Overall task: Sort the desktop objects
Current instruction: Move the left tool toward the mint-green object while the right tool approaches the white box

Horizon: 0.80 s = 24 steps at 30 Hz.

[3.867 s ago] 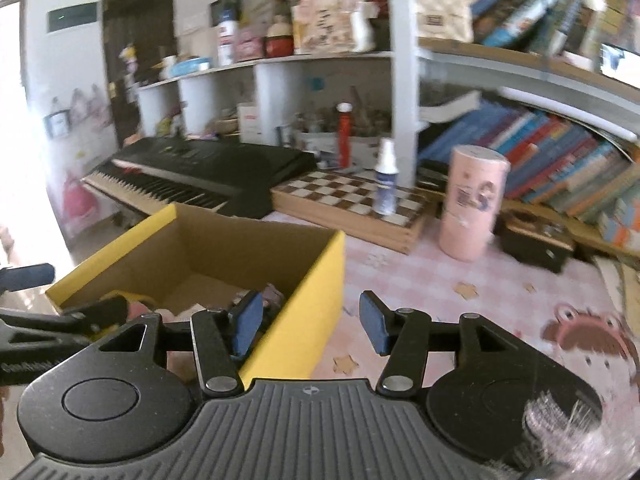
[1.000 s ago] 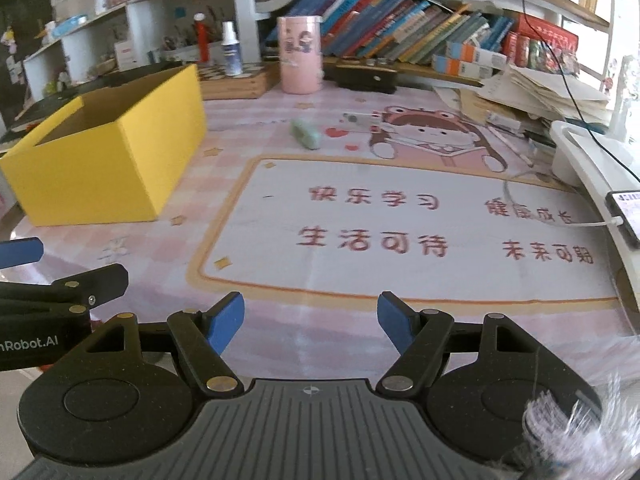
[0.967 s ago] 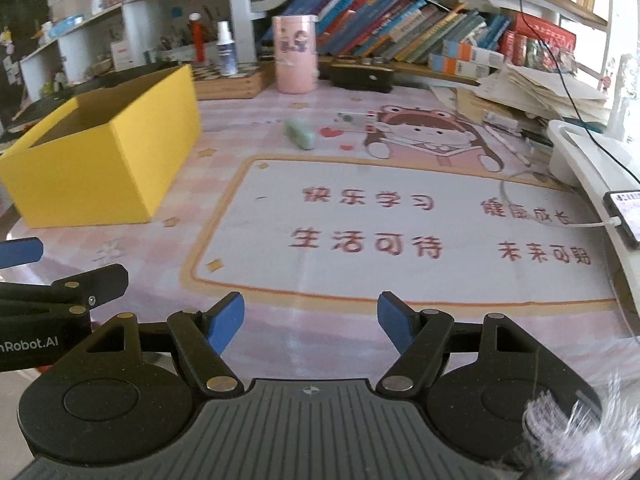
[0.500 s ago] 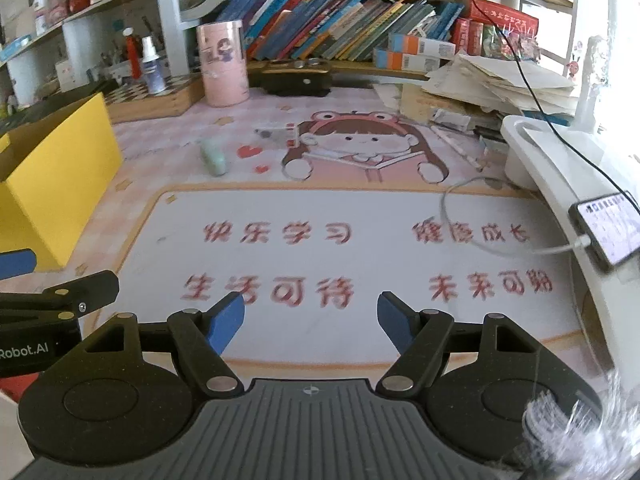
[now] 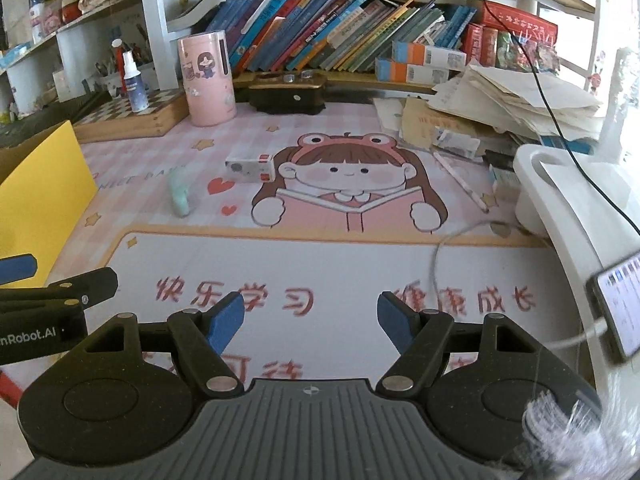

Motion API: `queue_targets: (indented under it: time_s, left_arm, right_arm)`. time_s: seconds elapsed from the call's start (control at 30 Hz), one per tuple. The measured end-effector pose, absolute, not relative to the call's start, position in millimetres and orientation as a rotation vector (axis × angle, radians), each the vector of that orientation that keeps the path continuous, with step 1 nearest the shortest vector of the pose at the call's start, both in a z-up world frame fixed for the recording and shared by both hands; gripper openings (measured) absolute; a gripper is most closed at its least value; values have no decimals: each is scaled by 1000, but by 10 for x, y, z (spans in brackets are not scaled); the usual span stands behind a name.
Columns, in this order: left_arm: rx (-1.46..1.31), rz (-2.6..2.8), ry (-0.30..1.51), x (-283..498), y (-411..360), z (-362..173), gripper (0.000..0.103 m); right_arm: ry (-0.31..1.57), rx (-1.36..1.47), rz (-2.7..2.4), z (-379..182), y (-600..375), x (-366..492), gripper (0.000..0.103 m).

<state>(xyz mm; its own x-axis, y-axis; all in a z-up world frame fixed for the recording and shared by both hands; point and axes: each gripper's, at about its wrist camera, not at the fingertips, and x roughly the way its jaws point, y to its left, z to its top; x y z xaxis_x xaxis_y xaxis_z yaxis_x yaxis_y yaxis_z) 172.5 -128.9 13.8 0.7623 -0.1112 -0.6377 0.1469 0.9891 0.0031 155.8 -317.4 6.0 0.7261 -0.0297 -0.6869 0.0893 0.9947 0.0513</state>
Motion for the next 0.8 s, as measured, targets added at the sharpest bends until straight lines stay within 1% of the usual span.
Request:
queue_targets:
  time_s: [0.4, 0.5, 0.57, 0.63, 0.67, 0.73, 0.8]
  left_arm:
    - [15, -61, 687, 2212, -1448, 87, 96]
    - [6, -54, 701, 2338, -1496, 48, 90]
    - [1, -44, 712, 2418, -1517, 18, 85]
    - [-3, -34, 726, 2504, -1529, -12, 75]
    - [-8, -30, 733, 2557, -1533, -27, 74]
    - [-15, -24, 740, 2656, -1532, -47, 66]
    - [-17, -26, 740, 2743, -1543, -65, 65]
  right_arm:
    - [735, 78, -5, 108, -3373, 2047, 72]
    - [728, 77, -5, 126, -3417, 2145, 72]
    - [726, 80, -8, 131, -3450, 2198, 72]
    - [724, 82, -12, 131, -3477, 2240, 72]
    - [724, 83, -15, 130, -3492, 2257, 72]
    - [726, 86, -19, 122, -3520, 2295, 72]
    - [727, 87, -21, 116, -3542, 2333, 72]
